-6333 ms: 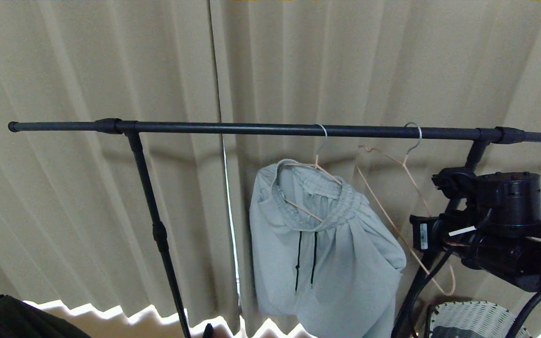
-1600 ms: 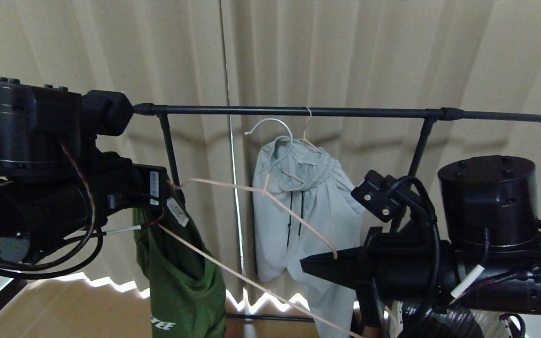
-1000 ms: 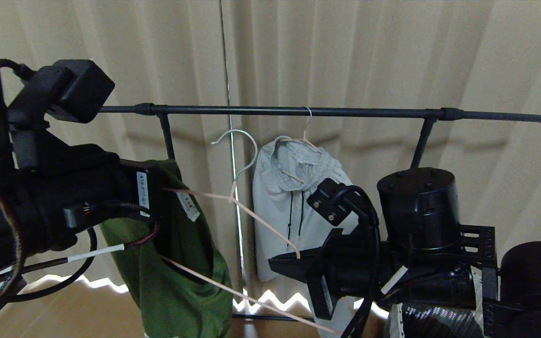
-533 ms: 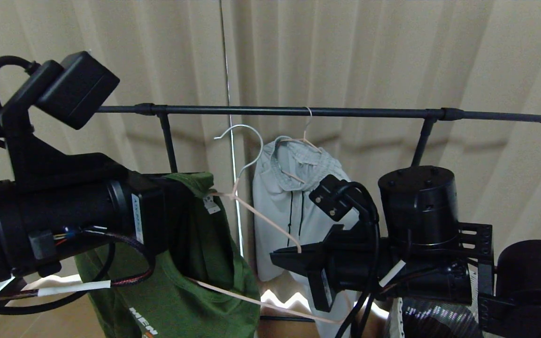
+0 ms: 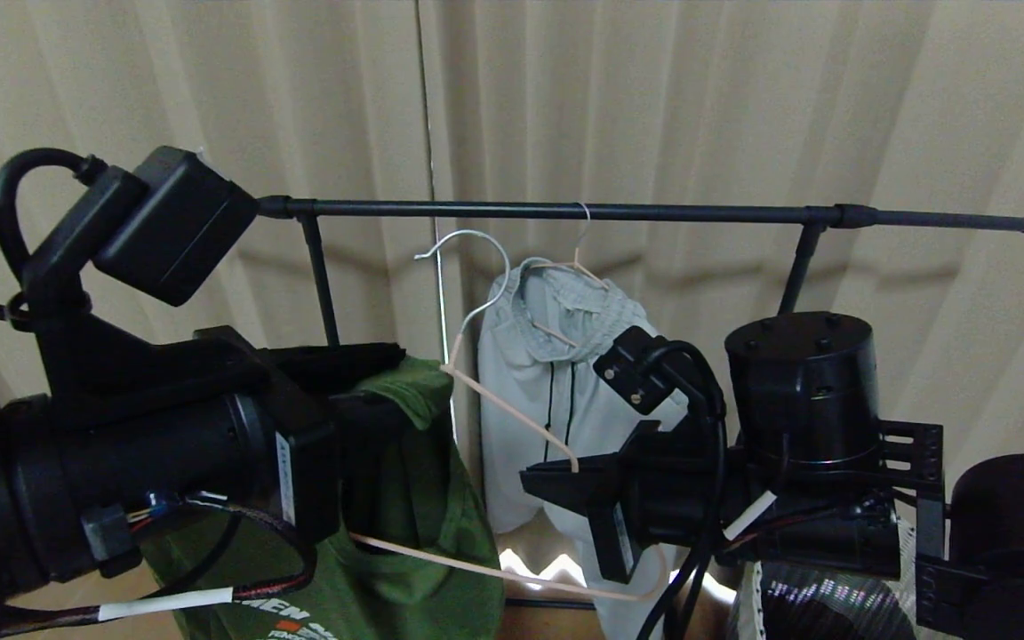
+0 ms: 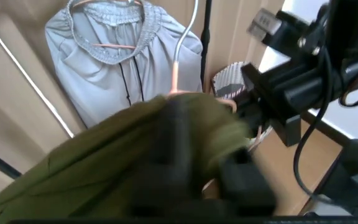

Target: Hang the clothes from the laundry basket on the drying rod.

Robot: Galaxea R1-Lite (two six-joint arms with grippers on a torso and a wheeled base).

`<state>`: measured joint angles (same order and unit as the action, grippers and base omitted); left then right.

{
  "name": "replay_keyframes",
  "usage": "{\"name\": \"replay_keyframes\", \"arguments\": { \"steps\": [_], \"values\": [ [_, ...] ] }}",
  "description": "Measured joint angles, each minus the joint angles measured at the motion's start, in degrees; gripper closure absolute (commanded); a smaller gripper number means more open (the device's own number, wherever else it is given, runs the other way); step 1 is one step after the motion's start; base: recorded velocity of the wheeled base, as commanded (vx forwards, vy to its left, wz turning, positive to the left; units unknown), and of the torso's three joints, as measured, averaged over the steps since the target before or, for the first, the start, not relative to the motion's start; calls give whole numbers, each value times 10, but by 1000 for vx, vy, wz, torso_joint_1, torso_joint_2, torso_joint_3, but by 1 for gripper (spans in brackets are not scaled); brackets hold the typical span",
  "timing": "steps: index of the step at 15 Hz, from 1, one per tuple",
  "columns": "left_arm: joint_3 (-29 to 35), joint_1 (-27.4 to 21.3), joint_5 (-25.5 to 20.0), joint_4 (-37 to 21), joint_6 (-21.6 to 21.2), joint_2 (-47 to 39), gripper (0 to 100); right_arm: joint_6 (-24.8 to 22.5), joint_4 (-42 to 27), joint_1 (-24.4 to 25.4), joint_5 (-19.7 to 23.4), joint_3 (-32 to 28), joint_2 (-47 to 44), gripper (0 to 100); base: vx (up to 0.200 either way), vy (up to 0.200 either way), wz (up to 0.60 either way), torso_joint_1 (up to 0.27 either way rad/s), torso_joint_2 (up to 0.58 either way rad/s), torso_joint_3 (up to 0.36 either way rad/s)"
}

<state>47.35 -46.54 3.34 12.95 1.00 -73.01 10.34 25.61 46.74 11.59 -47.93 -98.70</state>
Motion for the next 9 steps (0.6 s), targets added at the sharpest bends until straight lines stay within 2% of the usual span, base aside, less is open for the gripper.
{"name": "replay_keyframes", "arguments": {
  "steps": [3, 6, 9],
  "values": [
    [-2, 11, -1, 0, -38, 4, 0, 0, -1, -6, -2, 7, 7, 100, 0, 0, 0, 0, 0, 0],
    [-4, 30, -1, 1, -59, 15, 0, -2, -4, -11, -2, 21, 20, 100, 0, 0, 0, 0, 0, 0],
    [-30, 46, -2, 1, -113, 26, 0, -4, -7, -18, -2, 28, 34, 100, 0, 0, 0, 0, 0, 0]
  ]
}}
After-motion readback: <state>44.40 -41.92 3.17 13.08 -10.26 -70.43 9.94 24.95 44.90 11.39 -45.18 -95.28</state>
